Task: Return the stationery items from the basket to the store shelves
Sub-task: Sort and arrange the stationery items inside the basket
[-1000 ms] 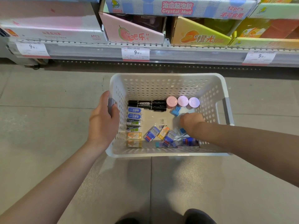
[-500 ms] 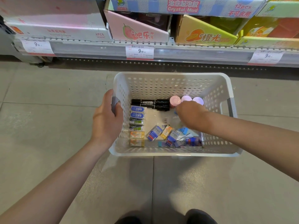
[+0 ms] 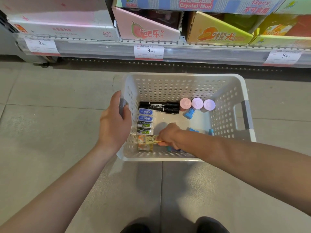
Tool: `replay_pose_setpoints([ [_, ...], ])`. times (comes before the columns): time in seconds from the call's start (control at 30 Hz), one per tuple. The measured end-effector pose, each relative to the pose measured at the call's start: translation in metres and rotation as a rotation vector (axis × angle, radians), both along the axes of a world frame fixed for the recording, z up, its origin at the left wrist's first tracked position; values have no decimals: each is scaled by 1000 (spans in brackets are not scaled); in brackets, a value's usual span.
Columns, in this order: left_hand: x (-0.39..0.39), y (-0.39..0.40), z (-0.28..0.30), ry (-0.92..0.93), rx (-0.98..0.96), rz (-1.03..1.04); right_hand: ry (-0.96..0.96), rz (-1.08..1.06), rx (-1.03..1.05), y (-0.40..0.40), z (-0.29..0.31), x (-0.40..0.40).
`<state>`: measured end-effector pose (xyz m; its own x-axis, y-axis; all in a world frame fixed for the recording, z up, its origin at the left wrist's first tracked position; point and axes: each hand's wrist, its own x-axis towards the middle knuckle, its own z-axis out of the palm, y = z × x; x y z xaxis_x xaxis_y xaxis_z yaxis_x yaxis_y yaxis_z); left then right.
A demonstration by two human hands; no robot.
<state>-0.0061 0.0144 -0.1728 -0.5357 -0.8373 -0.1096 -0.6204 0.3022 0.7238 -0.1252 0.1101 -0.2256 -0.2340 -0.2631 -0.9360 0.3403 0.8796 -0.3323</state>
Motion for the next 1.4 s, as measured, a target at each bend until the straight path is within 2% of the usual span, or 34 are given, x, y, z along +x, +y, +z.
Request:
replay_pose_setpoints([
  [0.13,-1,2,3,0,-8,-8,21,87,29,-10,-5,2],
  [0.33,-2,3,7,3,-3,-10,287,390,-11,-17,-13,6],
  [0.7,-3,4,8,-25,-27,-8,249,362,-47,-19,-15,4],
  [0.83,-3,4,7,-40,-21,-2,306,417,-49,-19,-15,6],
  [0.97,-2,3,7,-32,-28,-6,241,429,-50,-19,-13,4],
  [1.2,-2,3,5,-33,-25,-7,-102,291,27,-11,2,-6],
  [1.4,-2,3,7,-39,-21,4,-106,123,-74,2,-1,-5],
])
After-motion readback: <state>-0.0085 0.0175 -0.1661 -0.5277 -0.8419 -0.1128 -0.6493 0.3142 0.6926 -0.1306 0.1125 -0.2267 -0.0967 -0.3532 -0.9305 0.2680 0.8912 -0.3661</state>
